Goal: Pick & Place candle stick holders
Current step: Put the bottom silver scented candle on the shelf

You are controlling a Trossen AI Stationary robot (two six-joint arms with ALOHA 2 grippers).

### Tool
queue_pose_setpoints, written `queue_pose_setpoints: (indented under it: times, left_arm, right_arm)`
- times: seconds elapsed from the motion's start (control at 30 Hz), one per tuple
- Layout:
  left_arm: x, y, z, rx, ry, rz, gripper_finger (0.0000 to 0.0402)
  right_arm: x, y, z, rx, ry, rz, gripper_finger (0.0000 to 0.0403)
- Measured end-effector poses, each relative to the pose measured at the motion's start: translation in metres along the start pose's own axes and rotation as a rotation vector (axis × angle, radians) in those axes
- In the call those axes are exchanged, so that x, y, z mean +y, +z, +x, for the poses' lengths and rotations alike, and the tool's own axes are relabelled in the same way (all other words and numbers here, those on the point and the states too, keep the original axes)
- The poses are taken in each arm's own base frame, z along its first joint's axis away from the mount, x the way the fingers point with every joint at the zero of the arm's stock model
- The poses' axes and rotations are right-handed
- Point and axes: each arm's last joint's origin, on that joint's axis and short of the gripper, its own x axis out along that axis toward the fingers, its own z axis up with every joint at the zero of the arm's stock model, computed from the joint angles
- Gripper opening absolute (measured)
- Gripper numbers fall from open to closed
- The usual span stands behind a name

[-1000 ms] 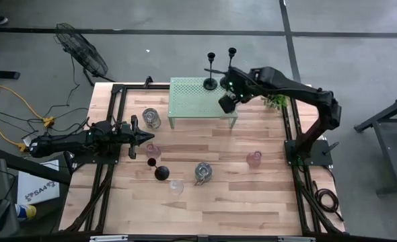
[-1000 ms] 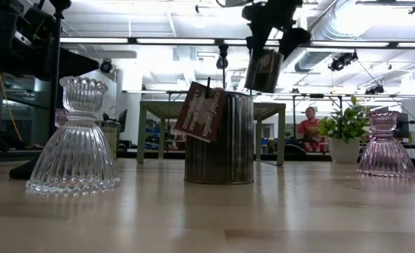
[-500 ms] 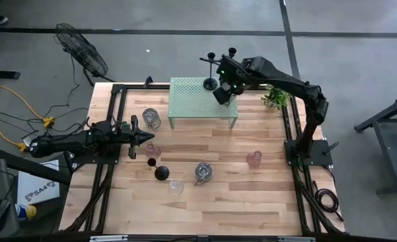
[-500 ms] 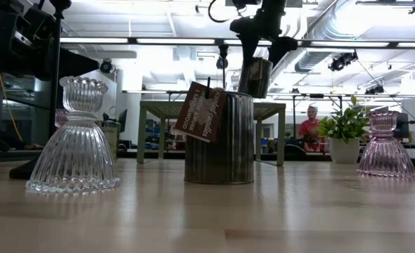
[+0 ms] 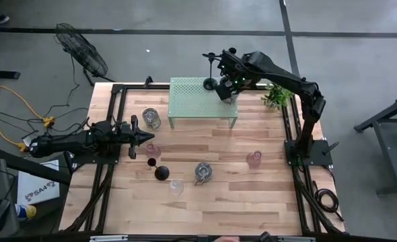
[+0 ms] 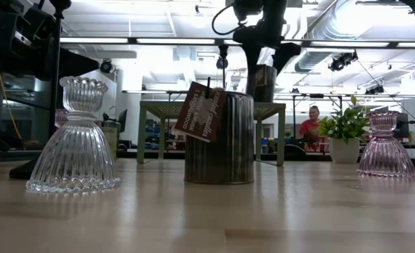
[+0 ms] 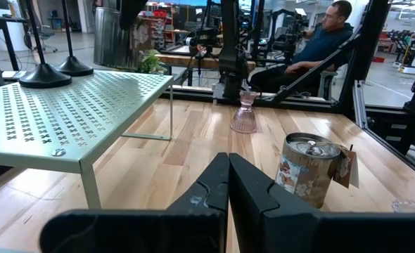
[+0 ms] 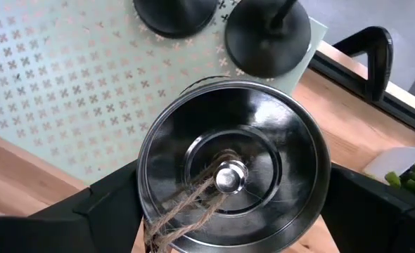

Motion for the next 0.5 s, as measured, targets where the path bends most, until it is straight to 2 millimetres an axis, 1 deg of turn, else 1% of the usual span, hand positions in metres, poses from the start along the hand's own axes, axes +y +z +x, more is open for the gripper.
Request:
queue_pose_setpoints:
  times: [0.23,0.5]
  left_arm:
    - [0.0,0.0,0.0,0.0,0.0,0.0,0.0]
    - [0.0,0.0,0.0,0.0,0.0,0.0,0.0]
  right_arm:
    - [0.0,0.005,0.012,0.038,0.012,0.004,0.0348]
    - [-0.003,0.006,0.013,0.038,0.008,-0.001,0.0349]
